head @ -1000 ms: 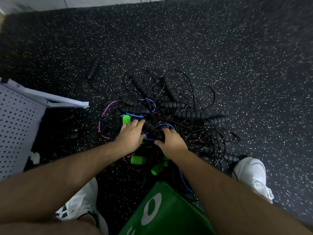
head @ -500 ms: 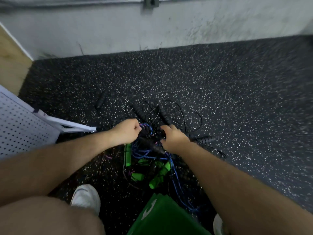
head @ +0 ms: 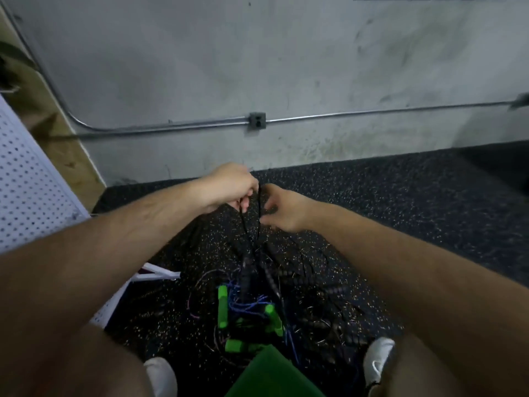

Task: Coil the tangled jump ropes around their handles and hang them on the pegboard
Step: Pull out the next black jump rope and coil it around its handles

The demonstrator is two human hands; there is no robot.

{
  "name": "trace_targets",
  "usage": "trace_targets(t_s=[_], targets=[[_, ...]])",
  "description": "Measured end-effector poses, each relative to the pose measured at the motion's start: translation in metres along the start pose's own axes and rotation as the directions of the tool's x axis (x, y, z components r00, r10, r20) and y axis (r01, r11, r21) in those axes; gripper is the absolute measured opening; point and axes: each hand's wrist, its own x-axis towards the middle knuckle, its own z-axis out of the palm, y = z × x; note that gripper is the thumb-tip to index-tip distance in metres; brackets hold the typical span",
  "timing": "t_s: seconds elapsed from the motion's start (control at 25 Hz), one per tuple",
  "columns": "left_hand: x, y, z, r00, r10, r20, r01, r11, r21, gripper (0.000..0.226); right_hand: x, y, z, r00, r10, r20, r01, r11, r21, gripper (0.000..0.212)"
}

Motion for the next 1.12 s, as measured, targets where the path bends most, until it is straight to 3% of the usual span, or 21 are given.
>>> trace_targets(t_s=[0.12, 0.24, 0.36, 0.44, 0.52, 0.56, 0.64, 0.72, 0.76, 0.84, 0.92, 1.04, 1.12], targets=[[-0.014, 0.019, -0.010, 0.979, 0.086, -0.184, -0.130, 0.962, -0.241, 0.018, -0.011, 0.008, -0.007, 0.992, 0.032, -0.123, 0.004, 0.961, 0.277, 0.022], [-0.025, 0.018, -0.016, 0.944, 0.171, -0.281, -0.284, 0.855, -0.434, 0.016, -0.015, 0.028, -0.002, 0.997, 0.078, 0.007, -0.078, 0.971, 0.227, 0.006], [-0.027, 0.011, -0.016, 0.954, 0.179, -0.242, -0.291, 0.753, -0.590, 0.014, -0.009, 0.024, 0.003, 0.995, 0.067, 0.071, -0.090, 0.912, 0.400, 0.023], [-0.023, 0.008, -0.015, 0.962, 0.187, -0.197, -0.270, 0.737, -0.619, 0.012, -0.003, 0.015, 0.008, 0.996, 0.046, 0.080, -0.081, 0.851, 0.519, 0.042], [-0.017, 0.008, -0.014, 0.959, 0.197, -0.205, -0.281, 0.763, -0.582, 0.012, 0.005, 0.011, 0.013, 0.994, 0.058, 0.095, -0.097, 0.873, 0.478, 0.044], [-0.014, 0.009, -0.015, 0.951, 0.207, -0.230, -0.304, 0.765, -0.568, 0.011, 0.008, 0.010, 0.015, 0.994, 0.078, 0.079, -0.104, 0.904, 0.414, 0.036], [-0.008, 0.011, -0.019, 0.923, 0.222, -0.315, -0.367, 0.758, -0.540, 0.010, 0.015, 0.010, 0.014, 0.981, 0.179, -0.071, -0.148, 0.939, 0.311, 0.029], [-0.004, 0.014, -0.028, 0.891, 0.248, -0.381, -0.429, 0.734, -0.526, 0.011, 0.022, 0.013, 0.008, 0.919, 0.320, -0.229, -0.226, 0.906, 0.359, 0.053], [-0.004, 0.016, -0.031, 0.878, 0.273, -0.393, -0.460, 0.707, -0.537, 0.014, 0.025, 0.014, 0.006, 0.907, 0.346, -0.241, -0.232, 0.887, 0.400, 0.062], [-0.005, 0.020, -0.035, 0.856, 0.319, -0.407, -0.511, 0.641, -0.573, 0.020, 0.027, 0.011, 0.004, 0.958, 0.250, -0.138, -0.177, 0.899, 0.401, 0.053], [-0.003, 0.023, -0.039, 0.843, 0.320, -0.433, -0.534, 0.596, -0.600, 0.023, 0.026, 0.005, 0.003, 0.995, 0.104, -0.007, -0.094, 0.923, 0.373, 0.023], [0.002, 0.024, -0.043, 0.839, 0.252, -0.482, -0.536, 0.531, -0.656, 0.019, 0.023, 0.000, 0.002, 0.973, -0.053, 0.223, -0.073, 0.852, 0.518, 0.034], [0.006, 0.023, -0.047, 0.847, 0.210, -0.489, -0.527, 0.461, -0.714, 0.018, 0.020, -0.002, 0.007, 0.948, -0.095, 0.304, -0.054, 0.893, 0.447, 0.031]])
